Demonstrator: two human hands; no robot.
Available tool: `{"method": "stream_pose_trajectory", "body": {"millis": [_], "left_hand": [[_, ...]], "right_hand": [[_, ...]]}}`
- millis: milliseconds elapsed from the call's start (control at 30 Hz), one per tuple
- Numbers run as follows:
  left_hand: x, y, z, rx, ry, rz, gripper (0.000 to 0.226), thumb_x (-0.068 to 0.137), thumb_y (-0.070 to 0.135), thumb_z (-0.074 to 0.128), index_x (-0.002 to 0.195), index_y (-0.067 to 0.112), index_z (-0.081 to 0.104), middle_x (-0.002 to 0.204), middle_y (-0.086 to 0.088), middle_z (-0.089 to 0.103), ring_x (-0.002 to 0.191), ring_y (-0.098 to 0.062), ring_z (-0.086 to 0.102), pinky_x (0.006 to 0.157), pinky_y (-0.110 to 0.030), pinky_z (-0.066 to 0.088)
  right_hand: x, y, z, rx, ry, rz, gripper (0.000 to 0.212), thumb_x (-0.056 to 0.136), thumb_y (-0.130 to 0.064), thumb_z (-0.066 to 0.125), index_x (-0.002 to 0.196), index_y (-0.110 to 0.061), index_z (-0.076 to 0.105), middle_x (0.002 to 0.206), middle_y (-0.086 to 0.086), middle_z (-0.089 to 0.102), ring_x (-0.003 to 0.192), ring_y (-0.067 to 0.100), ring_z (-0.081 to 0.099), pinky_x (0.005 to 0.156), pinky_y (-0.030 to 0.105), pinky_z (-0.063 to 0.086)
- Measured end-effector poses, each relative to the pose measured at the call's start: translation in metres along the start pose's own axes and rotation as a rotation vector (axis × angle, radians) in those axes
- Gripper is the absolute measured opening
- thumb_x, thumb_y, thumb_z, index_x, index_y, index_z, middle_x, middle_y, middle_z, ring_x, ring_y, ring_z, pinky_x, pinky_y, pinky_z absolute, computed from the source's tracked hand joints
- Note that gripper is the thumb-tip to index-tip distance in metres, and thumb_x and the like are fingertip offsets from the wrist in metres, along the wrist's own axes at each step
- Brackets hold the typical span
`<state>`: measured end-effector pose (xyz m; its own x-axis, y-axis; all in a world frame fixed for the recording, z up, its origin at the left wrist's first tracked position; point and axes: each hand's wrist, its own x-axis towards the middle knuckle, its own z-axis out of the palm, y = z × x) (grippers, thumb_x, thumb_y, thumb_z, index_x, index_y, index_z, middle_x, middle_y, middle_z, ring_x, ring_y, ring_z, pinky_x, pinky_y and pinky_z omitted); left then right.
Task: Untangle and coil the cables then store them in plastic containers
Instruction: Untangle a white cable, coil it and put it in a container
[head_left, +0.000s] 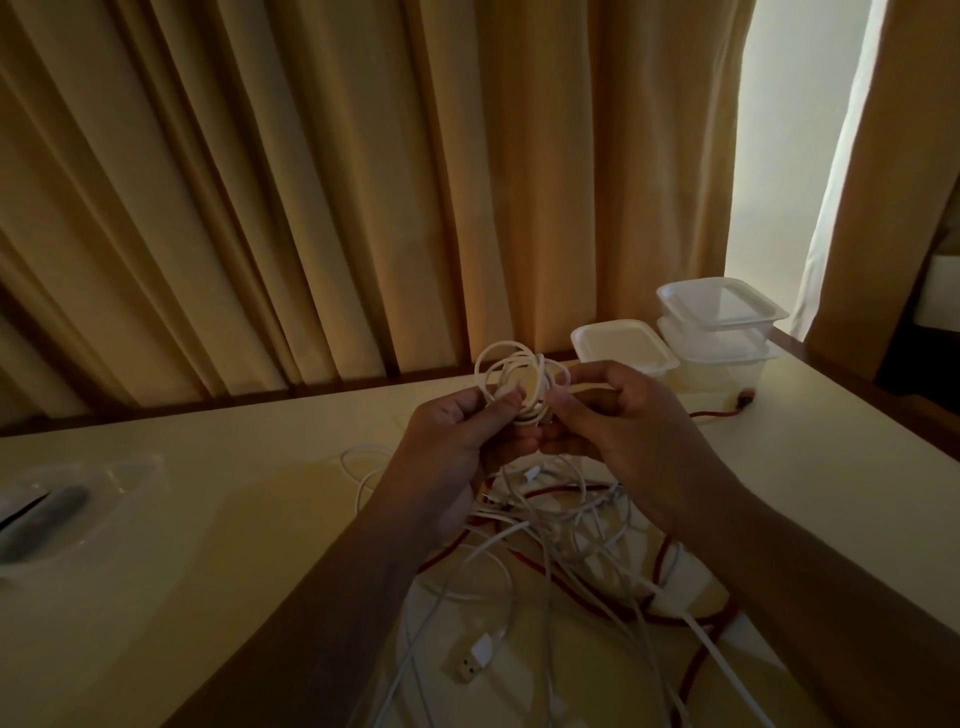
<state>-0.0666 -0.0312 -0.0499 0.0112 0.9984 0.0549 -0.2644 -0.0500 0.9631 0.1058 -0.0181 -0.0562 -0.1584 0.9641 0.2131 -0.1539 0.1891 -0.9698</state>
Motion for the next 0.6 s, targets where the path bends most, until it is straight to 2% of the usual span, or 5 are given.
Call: {"method": "stream_pose_trajectory", "body": {"millis": [133,233,367,467,600], "left_hand": [[-0.0006,-0.0025,0.0018,0.042,0.027,0.024,0.018,0.098,0.010,0.065,0.112,0.002,0.074,0.094,-0.017,0.078,0.070,-0.015,0.073,0.067,-0.022,0.061],[-0.0023,-0.0042,0.0028,0.067,0.055,0.039,0.018,0.099,0.013,0.065,0.109,0.001,0.075,0.094,-0.019,0.078,0.072,-0.018,0.073,0.065,-0.022,0.060],[-0.0027,-0.0052,0.0027,0.127,0.072,0.068,0.019,0.099,0.015,0.066,0.105,-0.001,0.075,0.094,-0.021,0.078,0.076,-0.022,0.074,0.069,-0.025,0.061],[-0.0023,-0.0051,0.0029,0.158,0.071,0.076,0.019,0.100,0.016,0.065,0.104,0.000,0.075,0.093,-0.019,0.078,0.077,-0.023,0.074,0.070,-0.026,0.061],[-0.0028,-0.0043,0.0023,0.220,0.061,0.091,0.017,0.100,0.014,0.064,0.102,0.004,0.077,0.091,-0.020,0.077,0.075,-0.025,0.074,0.073,-0.031,0.063]], "right_hand": [[-0.0026,-0.0022,0.0038,0.101,0.061,0.026,0.020,0.093,-0.009,0.070,0.112,-0.005,0.065,0.094,0.012,0.078,0.087,0.028,0.077,0.086,0.046,0.061],[-0.0037,-0.0023,0.0055,0.096,0.073,0.052,0.027,0.087,-0.013,0.078,0.111,-0.010,0.067,0.094,0.010,0.079,0.088,0.024,0.077,0.088,0.045,0.060],[-0.0063,-0.0020,0.0063,-0.281,0.155,-0.040,0.044,0.074,-0.037,0.088,0.112,-0.026,0.069,0.095,-0.008,0.078,0.087,0.003,0.074,0.080,0.029,0.061],[-0.0077,-0.0052,0.0057,-0.431,0.196,-0.137,0.042,0.078,-0.040,0.084,0.115,-0.028,0.069,0.097,-0.015,0.075,0.088,-0.009,0.069,0.072,0.013,0.056],[-0.0088,-0.0036,0.0085,-0.423,0.146,-0.159,0.038,0.086,-0.032,0.079,0.122,-0.027,0.069,0.101,-0.015,0.076,0.091,-0.008,0.069,0.075,0.012,0.057]]}}
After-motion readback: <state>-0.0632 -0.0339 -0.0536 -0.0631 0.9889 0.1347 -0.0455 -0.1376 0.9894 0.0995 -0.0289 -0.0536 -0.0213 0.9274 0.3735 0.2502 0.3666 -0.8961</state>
